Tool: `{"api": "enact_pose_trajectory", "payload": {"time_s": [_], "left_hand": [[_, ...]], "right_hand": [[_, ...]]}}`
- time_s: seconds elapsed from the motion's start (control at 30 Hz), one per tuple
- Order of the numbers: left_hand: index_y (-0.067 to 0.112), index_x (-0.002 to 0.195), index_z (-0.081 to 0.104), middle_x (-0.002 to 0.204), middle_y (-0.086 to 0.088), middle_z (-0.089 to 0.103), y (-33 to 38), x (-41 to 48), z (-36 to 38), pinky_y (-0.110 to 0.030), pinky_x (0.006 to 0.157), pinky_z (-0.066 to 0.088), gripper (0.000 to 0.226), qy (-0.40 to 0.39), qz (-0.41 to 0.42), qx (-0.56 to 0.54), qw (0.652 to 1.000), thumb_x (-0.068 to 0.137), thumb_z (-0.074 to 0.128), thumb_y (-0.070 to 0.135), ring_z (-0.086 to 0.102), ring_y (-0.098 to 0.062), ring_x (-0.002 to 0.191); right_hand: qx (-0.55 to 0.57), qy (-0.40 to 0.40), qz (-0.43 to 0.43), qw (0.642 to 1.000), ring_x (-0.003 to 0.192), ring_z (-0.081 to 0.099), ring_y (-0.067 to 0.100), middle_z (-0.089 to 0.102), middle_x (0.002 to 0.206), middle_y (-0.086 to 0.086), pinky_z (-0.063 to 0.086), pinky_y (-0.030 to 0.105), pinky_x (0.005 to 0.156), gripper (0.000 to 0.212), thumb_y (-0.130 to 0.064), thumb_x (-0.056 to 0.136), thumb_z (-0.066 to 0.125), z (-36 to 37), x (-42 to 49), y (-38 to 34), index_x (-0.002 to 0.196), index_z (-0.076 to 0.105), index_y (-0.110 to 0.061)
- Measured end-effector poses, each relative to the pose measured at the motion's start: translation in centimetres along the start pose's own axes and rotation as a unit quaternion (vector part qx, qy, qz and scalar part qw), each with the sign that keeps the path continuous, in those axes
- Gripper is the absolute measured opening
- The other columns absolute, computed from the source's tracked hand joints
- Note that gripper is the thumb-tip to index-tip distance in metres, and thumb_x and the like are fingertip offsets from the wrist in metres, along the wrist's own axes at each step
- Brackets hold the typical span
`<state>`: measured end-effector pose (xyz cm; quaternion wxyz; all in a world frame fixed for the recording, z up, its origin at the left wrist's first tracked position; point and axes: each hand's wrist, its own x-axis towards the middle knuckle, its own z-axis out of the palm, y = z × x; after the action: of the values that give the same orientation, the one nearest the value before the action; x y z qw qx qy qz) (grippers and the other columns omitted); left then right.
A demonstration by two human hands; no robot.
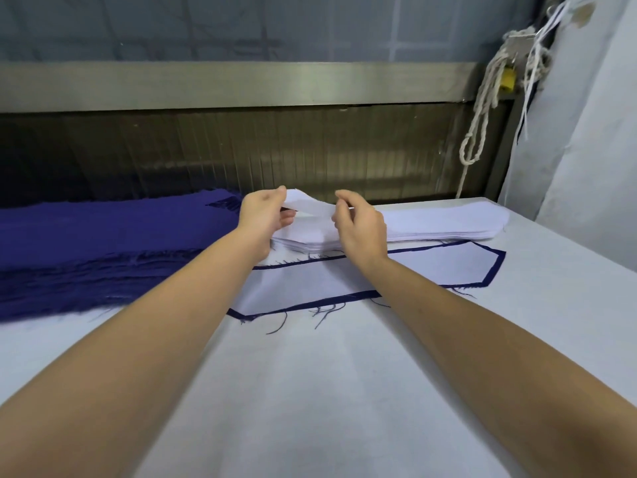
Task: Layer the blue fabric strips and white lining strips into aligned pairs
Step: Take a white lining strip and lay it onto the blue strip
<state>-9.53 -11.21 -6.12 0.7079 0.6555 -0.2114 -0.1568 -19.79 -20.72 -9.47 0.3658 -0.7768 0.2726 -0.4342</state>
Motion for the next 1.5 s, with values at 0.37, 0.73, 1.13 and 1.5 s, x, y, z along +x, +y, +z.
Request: {"api": "enact_pose_trajectory", "payload": {"time_s": [0.37,0.73,1.13,1.5], "left_hand": [[0.011,0.110,0.058,0.091,-0.010,0.061,2.0,-2.3,-6.0,-0.017,0.057,0.052,0.034,0.006,-0.011,-0.010,1.000,0.085,0.053,-0.010,0.063,-0.014,0.068],[0.015,0.115,0.061,0.088,-0.008,0.063,2.3,-4.2,-9.0,-0.019,0.059,0.053,0.036,-0.057,0.022,0.082,0.995,0.085,0.057,-0.006,0.063,-0.015,0.072],[0.014,0.115,0.059,0.094,-0.007,0.062,-0.2,-5.9,-10.6,-0.015,0.051,0.051,0.034,-0.046,0.003,0.096,0.994,0.086,0.060,-0.002,0.065,-0.013,0.066],[0.022,0.094,0.070,0.097,-0.001,0.065,-1.3,-6.9,-12.5,-0.029,0.076,0.053,0.016,-0.043,0.064,0.156,0.985,0.091,0.058,0.011,0.062,-0.017,0.073]], "right_hand": [[0.064,-0.026,0.076,0.995,0.098,0.058,0.023,0.063,0.099,0.007,0.046,0.038,0.093,0.038,-0.021,0.098,0.033,-0.5,0.0,0.2,0.132,0.050,-0.017],[0.012,-0.055,0.193,0.980,0.105,0.038,0.025,0.048,0.103,0.003,0.032,0.033,0.092,0.023,-0.023,0.092,0.040,-1.8,1.8,0.6,0.110,0.052,-0.030],[0.240,0.119,0.251,0.930,0.077,0.052,0.016,0.056,0.102,0.007,0.049,0.023,0.076,0.043,0.008,0.083,0.051,-6.8,2.0,3.0,0.121,0.059,-0.011],[0.104,0.076,0.201,0.971,0.074,0.052,0.013,0.060,0.085,-0.002,0.049,0.029,0.074,0.037,0.005,0.076,0.058,-11.7,-0.4,5.2,0.099,0.069,-0.021]]}}
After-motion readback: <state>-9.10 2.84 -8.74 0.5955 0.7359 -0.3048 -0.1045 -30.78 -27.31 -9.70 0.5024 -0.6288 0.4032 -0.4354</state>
